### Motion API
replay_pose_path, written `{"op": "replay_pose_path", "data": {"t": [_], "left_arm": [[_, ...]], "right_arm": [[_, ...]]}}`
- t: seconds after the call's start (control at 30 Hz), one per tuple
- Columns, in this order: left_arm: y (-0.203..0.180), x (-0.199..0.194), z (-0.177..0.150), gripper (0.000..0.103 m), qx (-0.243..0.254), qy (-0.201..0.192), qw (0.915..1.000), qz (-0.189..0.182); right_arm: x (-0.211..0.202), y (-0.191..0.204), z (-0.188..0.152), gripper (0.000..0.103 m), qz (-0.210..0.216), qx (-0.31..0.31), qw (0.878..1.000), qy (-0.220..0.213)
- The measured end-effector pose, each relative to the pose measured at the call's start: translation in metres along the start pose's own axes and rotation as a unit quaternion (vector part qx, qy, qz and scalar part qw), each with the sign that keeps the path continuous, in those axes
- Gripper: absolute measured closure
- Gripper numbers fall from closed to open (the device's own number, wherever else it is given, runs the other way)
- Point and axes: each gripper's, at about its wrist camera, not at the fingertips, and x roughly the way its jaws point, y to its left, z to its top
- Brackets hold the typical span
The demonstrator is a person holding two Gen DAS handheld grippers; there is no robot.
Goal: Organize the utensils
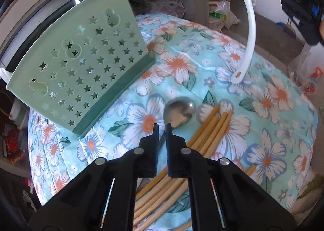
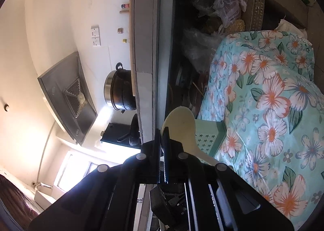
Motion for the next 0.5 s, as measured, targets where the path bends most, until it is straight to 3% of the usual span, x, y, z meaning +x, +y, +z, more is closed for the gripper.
{"op": "replay_pose_path", "data": {"t": [0.1, 0.17, 0.2, 0.23, 0.3, 0.4, 0.5], "left_arm": [[0.007, -0.004, 0.002, 0.098, -0.008, -0.007, 0.9999, 0.012], [0.009, -0.008, 0.005, 0.097, -0.012, -0.016, 0.9998, -0.002], [0.008, -0.009, 0.006, 0.094, -0.009, -0.018, 0.9998, -0.008], [0.005, -0.009, 0.008, 0.083, 0.001, -0.016, 0.9998, -0.011], [-0.002, -0.007, 0.011, 0.072, 0.022, -0.014, 0.9996, -0.005], [-0.013, 0.001, 0.016, 0.070, 0.053, 0.007, 0.9982, -0.025], [-0.027, 0.016, 0.016, 0.068, 0.103, 0.043, 0.9937, -0.015]], "right_arm": [[-0.002, -0.002, 0.002, 0.100, -0.001, 0.000, 1.000, -0.003], [-0.002, -0.003, 0.003, 0.100, 0.001, 0.002, 1.000, -0.002], [-0.002, -0.004, 0.003, 0.100, 0.002, 0.004, 1.000, -0.002], [-0.002, -0.004, 0.003, 0.100, 0.002, 0.005, 1.000, -0.001], [-0.001, -0.004, 0.003, 0.100, 0.003, 0.005, 1.000, 0.000], [0.001, -0.003, 0.003, 0.100, 0.003, 0.003, 1.000, 0.003], [0.002, -0.003, 0.004, 0.100, 0.005, 0.003, 1.000, 0.005]]}}
